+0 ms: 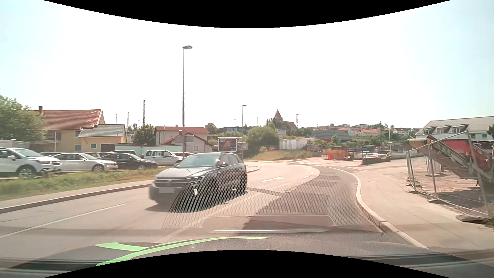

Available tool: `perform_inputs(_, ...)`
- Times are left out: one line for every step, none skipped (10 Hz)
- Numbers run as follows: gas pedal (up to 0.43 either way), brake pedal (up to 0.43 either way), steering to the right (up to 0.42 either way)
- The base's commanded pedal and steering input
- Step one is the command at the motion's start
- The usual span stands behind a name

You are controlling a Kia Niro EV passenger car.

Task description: Follow the waypoints while adhering to traffic rules and regulations

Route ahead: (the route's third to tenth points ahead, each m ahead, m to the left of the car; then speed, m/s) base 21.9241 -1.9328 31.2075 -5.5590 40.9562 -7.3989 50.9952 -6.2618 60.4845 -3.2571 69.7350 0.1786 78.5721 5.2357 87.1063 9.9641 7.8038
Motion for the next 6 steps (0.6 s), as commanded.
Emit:
perform_inputs(0.079, 0.000, 0.189)
perform_inputs(0.079, 0.000, 0.187)
perform_inputs(0.098, 0.000, 0.183)
perform_inputs(0.098, 0.000, 0.175)
perform_inputs(0.110, 0.000, 0.171)
perform_inputs(0.118, 0.000, 0.167)
